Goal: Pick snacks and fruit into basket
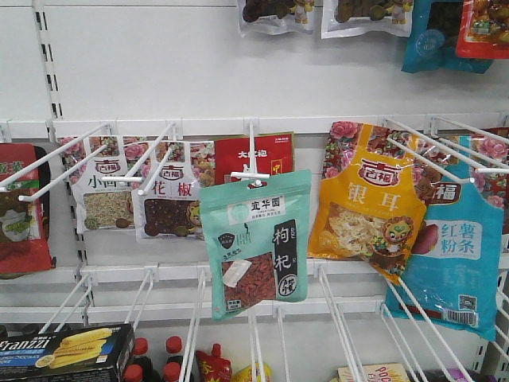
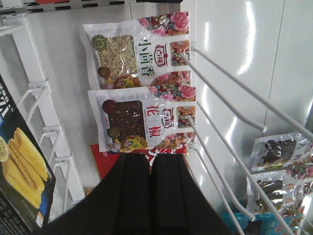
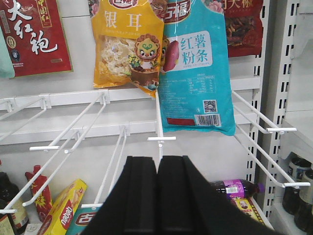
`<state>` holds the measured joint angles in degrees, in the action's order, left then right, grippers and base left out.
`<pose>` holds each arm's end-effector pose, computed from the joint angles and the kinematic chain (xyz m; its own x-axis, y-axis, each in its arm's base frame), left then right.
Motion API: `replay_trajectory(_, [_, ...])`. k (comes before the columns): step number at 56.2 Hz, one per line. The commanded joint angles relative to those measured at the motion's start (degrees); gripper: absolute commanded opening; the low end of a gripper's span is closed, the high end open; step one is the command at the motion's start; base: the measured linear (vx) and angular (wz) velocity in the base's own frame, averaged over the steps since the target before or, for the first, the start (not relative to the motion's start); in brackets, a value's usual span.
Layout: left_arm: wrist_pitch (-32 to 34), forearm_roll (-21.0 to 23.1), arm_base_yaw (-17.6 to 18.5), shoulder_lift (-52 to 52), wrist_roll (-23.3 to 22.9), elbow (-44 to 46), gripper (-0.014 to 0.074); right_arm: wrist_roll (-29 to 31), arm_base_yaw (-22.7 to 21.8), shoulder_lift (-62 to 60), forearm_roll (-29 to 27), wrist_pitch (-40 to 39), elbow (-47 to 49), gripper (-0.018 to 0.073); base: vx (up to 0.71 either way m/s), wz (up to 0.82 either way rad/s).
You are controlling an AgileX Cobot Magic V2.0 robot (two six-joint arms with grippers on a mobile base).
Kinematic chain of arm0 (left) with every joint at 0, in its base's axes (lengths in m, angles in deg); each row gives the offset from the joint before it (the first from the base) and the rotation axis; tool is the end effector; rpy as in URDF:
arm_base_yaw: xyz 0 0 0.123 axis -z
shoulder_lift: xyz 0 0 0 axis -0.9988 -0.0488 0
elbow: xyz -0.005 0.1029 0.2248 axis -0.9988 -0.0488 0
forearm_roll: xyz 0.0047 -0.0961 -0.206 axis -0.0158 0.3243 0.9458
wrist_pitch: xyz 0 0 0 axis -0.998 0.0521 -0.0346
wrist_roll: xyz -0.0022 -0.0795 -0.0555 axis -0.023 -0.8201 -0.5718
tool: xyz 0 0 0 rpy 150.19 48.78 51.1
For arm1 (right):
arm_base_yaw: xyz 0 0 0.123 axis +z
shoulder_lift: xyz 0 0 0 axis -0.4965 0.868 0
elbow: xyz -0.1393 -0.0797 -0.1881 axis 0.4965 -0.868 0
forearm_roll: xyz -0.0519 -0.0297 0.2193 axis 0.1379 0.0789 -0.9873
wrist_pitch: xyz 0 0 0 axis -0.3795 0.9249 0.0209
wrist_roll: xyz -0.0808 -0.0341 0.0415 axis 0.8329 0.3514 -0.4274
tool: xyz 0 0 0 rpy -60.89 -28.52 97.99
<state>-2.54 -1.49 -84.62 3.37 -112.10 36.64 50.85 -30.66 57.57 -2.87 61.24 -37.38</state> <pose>0.1862 -0.0155 0.2495 -0.1138 -0.9888 -0.0963 0.0533 0.0907 -0.9944 0.0758 -0.0020 0.1958 -0.0228 0.0689 -0.9974 0.0252 0.9973 0.0684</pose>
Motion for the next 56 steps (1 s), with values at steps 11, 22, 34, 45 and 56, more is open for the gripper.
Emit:
replay_trajectory(11, [8.0,-2.3,0.4,-5.9,-19.4,1.8,0.0,0.3,-0.2,-0.5,0.4,-4.8,-0.4,-0.0002,0.0,0.0])
replay_trajectory(22, [8.0,-8.9,0.4,-9.2,-22.6,1.8,0.0,0.3,-0.2,-0.5,0.4,-4.8,-0.4,-0.0002,0.0,0.0])
replay_trajectory(34, [7.0,-13.0,0.4,-11.4,-22.4,1.8,0.0004,0.3,-0.2,-0.5,0.4,-4.8,-0.4,-0.0002,0.0,0.0])
replay_trajectory(45, [7.5,-16.5,0.4,-12.9,-22.3,1.6,0.0051,0.3,-0.2,-0.5,0.4,-4.8,-0.4,-0.0002,0.0,0.0])
replay_trajectory(56, [7.9,-16.5,0.4,-12.8,-22.3,1.6,0.0251,0.3,-0.2,-0.5,0.4,-4.8,-0.4,-0.0002,0.0,0.0])
